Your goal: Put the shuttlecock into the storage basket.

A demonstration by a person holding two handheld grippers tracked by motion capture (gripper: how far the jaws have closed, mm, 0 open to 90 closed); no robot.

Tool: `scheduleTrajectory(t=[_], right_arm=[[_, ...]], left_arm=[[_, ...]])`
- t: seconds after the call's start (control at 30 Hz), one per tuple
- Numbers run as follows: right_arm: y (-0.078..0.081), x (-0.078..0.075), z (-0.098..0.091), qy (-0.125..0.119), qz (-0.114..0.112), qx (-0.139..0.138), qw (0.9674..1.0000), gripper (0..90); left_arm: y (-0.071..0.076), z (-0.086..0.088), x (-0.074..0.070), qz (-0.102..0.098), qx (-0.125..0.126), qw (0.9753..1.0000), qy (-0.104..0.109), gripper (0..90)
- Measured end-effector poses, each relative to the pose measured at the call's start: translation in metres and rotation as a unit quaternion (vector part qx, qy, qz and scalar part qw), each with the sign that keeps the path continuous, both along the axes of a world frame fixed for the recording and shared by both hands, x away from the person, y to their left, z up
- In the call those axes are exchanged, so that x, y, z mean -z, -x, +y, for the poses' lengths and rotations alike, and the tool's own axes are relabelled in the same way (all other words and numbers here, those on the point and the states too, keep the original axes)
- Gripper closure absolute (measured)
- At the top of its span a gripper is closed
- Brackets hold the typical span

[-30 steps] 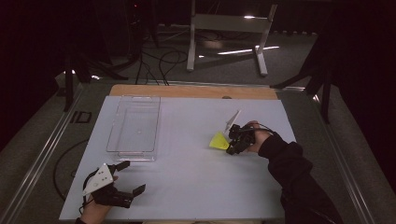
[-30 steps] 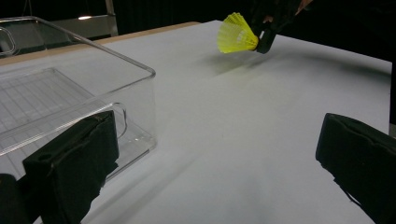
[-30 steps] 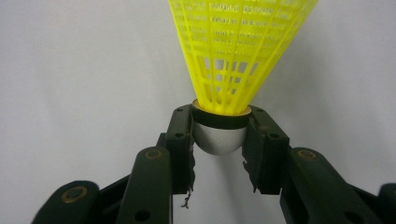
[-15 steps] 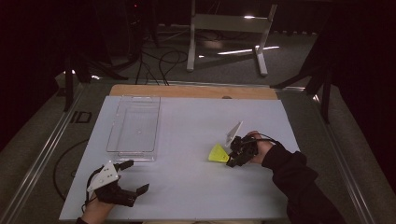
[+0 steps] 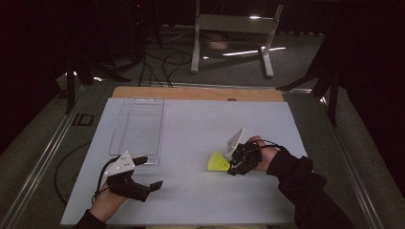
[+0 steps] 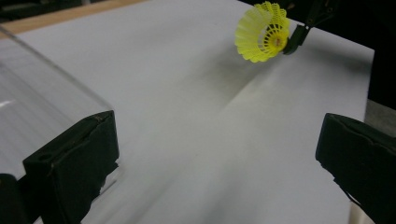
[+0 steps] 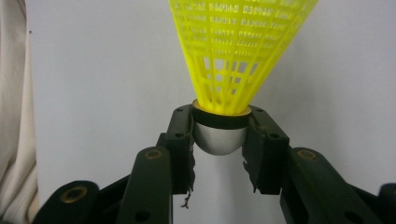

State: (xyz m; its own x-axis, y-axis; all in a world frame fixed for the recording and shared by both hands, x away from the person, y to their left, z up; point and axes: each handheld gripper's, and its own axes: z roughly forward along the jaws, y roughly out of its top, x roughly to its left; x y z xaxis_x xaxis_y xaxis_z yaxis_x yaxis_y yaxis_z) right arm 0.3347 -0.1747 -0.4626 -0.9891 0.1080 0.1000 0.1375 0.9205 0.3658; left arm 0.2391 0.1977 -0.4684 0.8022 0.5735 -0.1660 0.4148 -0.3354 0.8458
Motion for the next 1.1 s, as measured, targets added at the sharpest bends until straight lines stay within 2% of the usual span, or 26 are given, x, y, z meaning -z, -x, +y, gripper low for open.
scheduleTrajectory(t=[0.03,0.07,0.1,0.13,0.17,0.2,0.23,0.33,0.37,0.4,0.5,0.53,0.57,0.6,0.63,0.7,0.73,0.77,0.8,0.83,0.93,0.97,1.0,1.03,1.07,1.1], right_arm=[[0.001,-0.002,0.002,-0.002,-0.005,-0.008,1.0,65.4],[0.001,-0.002,0.002,-0.002,-0.005,-0.008,1.0,65.4],[0.004,-0.004,0.004,-0.008,-0.005,-0.016,0.9998,65.4],[0.004,-0.005,0.004,-0.01,-0.011,-0.017,0.9998,65.4],[0.006,-0.006,0.005,-0.013,-0.012,-0.019,0.9997,65.4],[0.006,-0.007,0.005,-0.014,-0.011,-0.018,0.9997,65.4],[0.007,-0.008,0.006,-0.018,-0.016,-0.02,0.9995,65.3],[0.009,-0.009,0.007,-0.027,-0.014,-0.025,0.9992,65.4],[0.01,-0.01,0.008,-0.031,-0.018,-0.03,0.9989,65.3],[0.011,-0.01,0.009,-0.029,-0.019,-0.031,0.9989,65.3],[0.014,-0.01,0.011,-0.031,-0.025,-0.039,0.9985,65.4],[0.014,-0.01,0.011,-0.031,-0.025,-0.039,0.9985,65.4],[0.016,-0.011,0.011,-0.037,-0.029,-0.047,0.9978,65.3],[0.016,-0.011,0.012,-0.037,-0.033,-0.049,0.9976,65.4],[0.017,-0.011,0.012,-0.036,-0.035,-0.05,0.9975,65.4],[0.018,-0.012,0.013,-0.038,-0.037,-0.053,0.9972,65.4],[0.018,-0.012,0.013,-0.038,-0.037,-0.053,0.9972,65.4],[0.019,-0.012,0.014,-0.039,-0.036,-0.054,0.9971,65.4],[0.019,-0.011,0.014,-0.042,-0.038,-0.055,0.9969,65.4],[0.019,-0.011,0.014,-0.045,-0.038,-0.056,0.9967,65.3],[0.019,-0.012,0.015,-0.046,-0.041,-0.058,0.9964,65.3],[0.019,-0.013,0.015,-0.048,-0.04,-0.056,0.9965,65.3],[0.019,-0.013,0.015,-0.048,-0.04,-0.056,0.9965,65.3],[0.019,-0.013,0.015,-0.053,-0.039,-0.059,0.9961,65.4],[0.019,-0.013,0.015,-0.053,-0.039,-0.059,0.9961,65.4],[0.021,-0.015,0.016,-0.058,-0.04,-0.059,0.9958,65.4]], left_arm=[[-0.005,-0.006,-0.006,0.019,0.014,0.9997,-0.003,0.4],[-0.005,-0.006,-0.006,0.019,0.014,0.9997,-0.003,0.4],[-0.01,-0.012,-0.011,0.038,0.025,0.9989,-0.005,0.4],[-0.01,-0.012,-0.011,0.038,0.025,0.9989,-0.005,0.4],[-0.016,-0.018,-0.017,0.052,0.037,0.9979,-0.007,0.5],[-0.016,-0.018,-0.017,0.052,0.037,0.9979,-0.007,0.4],[-0.021,-0.023,-0.023,0.067,0.039,0.9969,-0.01,0.4],[-0.027,-0.028,-0.029,0.067,0.048,0.9964,-0.017,0.4],[-0.032,-0.033,-0.034,0.074,0.054,0.9954,-0.029,0.4],[-0.032,-0.033,-0.034,0.074,0.054,0.9954,-0.029,0.4],[-0.042,-0.044,-0.042,0.09,0.071,0.9924,-0.044,0.4],[-0.042,-0.044,-0.042,0.09,0.071,0.9924,-0.044,0.4],[-0.047,-0.05,-0.045,0.104,0.078,0.99,-0.055,0.4],[-0.047,-0.05,-0.045,0.104,0.078,0.99,-0.055,0.4],[-0.052,-0.055,-0.047,0.125,0.084,0.9864,-0.065,0.4],[-0.057,-0.059,-0.048,0.138,0.082,0.984,-0.078,0.4],[-0.057,-0.059,-0.048,0.138,0.082,0.984,-0.078,0.4],[-0.06,-0.063,-0.049,0.145,0.085,0.9823,-0.082,0.5],[-0.06,-0.063,-0.049,0.145,0.085,0.9823,-0.082,0.4],[-0.064,-0.068,-0.05,0.146,0.083,0.9815,-0.092,0.5],[-0.066,-0.073,-0.051,0.147,0.089,0.9812,-0.088,0.5],[-0.069,-0.078,-0.051,0.149,0.095,0.9798,-0.093,1.8],[-0.069,-0.078,-0.051,0.149,0.095,0.9798,-0.093,2.7],[-0.072,-0.084,-0.051,0.153,0.103,0.9782,-0.095,3.3],[-0.072,-0.084,-0.051,0.153,0.103,0.9782,-0.095,3.3],[-0.076,-0.09,-0.05,0.158,0.109,0.9767,-0.096,3.9]])
